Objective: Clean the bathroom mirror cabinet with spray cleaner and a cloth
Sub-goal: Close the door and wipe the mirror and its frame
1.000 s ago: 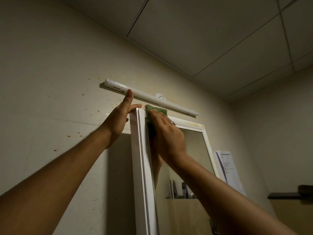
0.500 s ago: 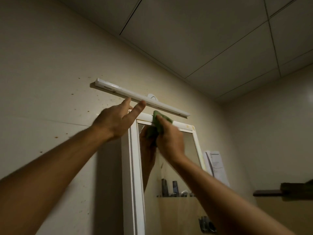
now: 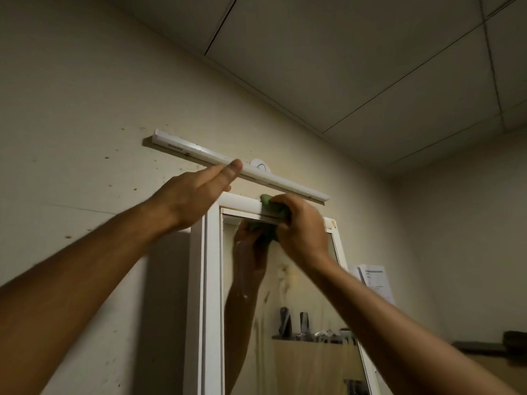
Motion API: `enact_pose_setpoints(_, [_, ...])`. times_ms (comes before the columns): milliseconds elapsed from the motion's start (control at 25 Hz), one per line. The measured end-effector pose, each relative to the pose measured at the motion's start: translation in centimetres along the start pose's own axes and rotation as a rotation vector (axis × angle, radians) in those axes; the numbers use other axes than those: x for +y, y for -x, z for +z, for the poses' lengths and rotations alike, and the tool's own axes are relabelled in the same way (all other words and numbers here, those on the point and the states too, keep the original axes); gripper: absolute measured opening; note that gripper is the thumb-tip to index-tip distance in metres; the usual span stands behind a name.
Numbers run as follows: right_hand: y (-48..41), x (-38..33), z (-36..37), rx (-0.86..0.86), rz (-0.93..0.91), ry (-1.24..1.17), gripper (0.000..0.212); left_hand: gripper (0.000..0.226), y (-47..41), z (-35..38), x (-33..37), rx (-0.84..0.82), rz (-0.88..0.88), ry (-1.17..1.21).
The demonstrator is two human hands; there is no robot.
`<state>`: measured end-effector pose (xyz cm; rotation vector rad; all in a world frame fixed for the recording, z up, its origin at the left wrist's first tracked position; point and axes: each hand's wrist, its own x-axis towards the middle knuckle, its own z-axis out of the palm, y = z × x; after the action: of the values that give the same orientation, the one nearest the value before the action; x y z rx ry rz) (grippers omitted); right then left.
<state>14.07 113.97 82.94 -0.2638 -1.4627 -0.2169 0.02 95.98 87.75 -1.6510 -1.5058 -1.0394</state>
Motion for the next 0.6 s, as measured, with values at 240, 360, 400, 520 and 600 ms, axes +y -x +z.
enact_pose_setpoints(240, [1.0,2.9,-1.1,-0.156,-0.197,0.180,0.034,0.089,0.1,0.0,-0.3,0.014,-0.023,0.168])
enact_pose_setpoints(360, [1.0,2.1,-0.2,-0.158,-0.034,0.057,0.044,0.090,0.1,-0.2,0.0,0.024,-0.025,0.155])
enact_pose_setpoints(400, [1.0,1.7,0.2,-0.111,-0.032,0.086,0.040,0.090,0.1,-0.2,0.2,0.021,-0.022,0.145])
enact_pose_setpoints(520, [1.2,2.1,0.3,-0.067,-0.056,0.276,0.027,0.087,0.2,-0.1,0.4,0.007,-0.023,0.141])
enact_pose_setpoints(600, [0.8,1.4,0.2,-0.030,0.082,0.287,0.025,0.086,0.3,-0.4,0.3,-0.005,-0.026,0.138])
